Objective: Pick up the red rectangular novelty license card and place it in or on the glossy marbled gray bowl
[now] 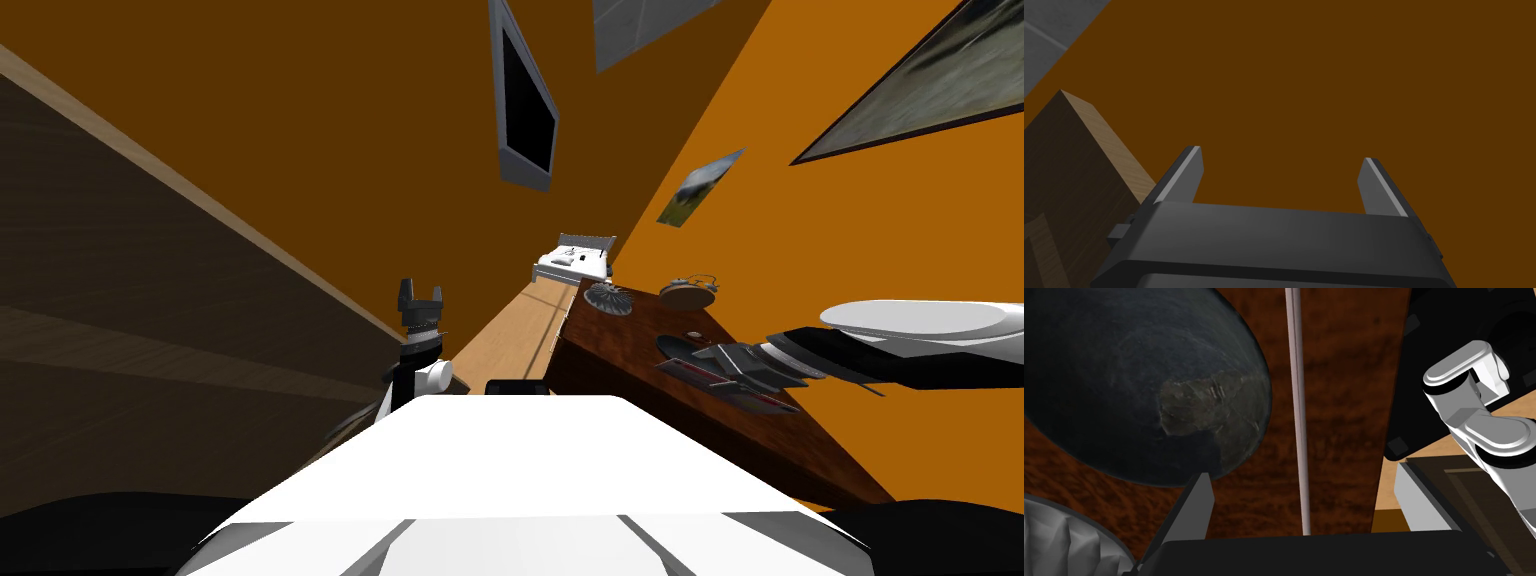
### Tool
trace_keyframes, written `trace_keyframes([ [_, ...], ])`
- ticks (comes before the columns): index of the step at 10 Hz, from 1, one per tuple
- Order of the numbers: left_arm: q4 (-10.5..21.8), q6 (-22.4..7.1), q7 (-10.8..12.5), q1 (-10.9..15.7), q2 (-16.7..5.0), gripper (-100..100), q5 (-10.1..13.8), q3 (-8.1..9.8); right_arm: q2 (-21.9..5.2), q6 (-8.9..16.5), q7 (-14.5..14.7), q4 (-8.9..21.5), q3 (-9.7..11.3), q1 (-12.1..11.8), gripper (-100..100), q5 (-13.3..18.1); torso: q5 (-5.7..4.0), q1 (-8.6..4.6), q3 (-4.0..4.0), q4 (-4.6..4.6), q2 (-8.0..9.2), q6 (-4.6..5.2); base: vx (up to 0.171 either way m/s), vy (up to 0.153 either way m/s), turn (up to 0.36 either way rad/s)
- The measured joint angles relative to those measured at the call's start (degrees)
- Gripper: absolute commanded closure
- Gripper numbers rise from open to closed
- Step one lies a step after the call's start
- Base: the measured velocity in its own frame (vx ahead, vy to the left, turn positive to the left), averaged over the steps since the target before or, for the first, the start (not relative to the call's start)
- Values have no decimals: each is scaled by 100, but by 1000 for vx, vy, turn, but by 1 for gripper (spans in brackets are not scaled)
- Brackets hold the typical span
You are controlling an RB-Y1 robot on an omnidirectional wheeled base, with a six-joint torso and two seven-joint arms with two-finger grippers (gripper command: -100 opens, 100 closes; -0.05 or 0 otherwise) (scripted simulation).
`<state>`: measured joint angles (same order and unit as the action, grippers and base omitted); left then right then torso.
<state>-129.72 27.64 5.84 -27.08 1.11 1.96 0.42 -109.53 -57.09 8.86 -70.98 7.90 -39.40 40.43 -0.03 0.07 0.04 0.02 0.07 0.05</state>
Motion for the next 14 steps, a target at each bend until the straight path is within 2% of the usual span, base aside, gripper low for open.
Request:
trace_keyframes([
  [1,0,0,0,0,0,0,0,0,42,53,52,38,38,-61,-100,-51,1,1,0,0,0,0,-10,3,46],
  [2,0,0,0,-1,0,0,0,0,113,67,38,47,29,-40,-100,26,1,0,1,1,1,3,0,0,0],
  [3,0,0,0,-1,0,0,0,0,121,66,27,47,27,-37,100,39,1,0,1,1,0,3,0,0,0],
  [7,0,0,0,-1,0,0,0,0,119,60,32,43,28,-38,100,38,-1,-6,-2,0,-5,3,0,0,0],
  [8,0,0,0,-1,0,0,0,0,120,59,32,43,29,-38,0,38,-1,-6,-2,0,-4,3,0,0,0],
  [9,0,0,0,-1,0,0,0,0,120,59,31,42,29,-38,100,38,-1,-6,-2,0,-4,3,12,-7,-222],
  [10,0,0,0,-2,0,0,0,1,-135,102,140,-13,-12,-244,100,-281,5,-4,-1,2,-4,13,14,-7,-132],
  [11,0,0,0,-1,0,0,0,1,-159,80,142,-32,22,-137,100,-277,0,-5,-1,2,-4,5,6,-3,19],
  [13,0,0,0,0,0,0,0,0,-35,-46,-34,-18,-66,23,100,26,0,-5,-2,1,-5,2,5,-4,-49],
  [14,0,0,0,-1,0,0,0,1,54,-212,-181,3,-221,186,100,351,4,-6,-1,2,-4,7,11,-6,-101],
])
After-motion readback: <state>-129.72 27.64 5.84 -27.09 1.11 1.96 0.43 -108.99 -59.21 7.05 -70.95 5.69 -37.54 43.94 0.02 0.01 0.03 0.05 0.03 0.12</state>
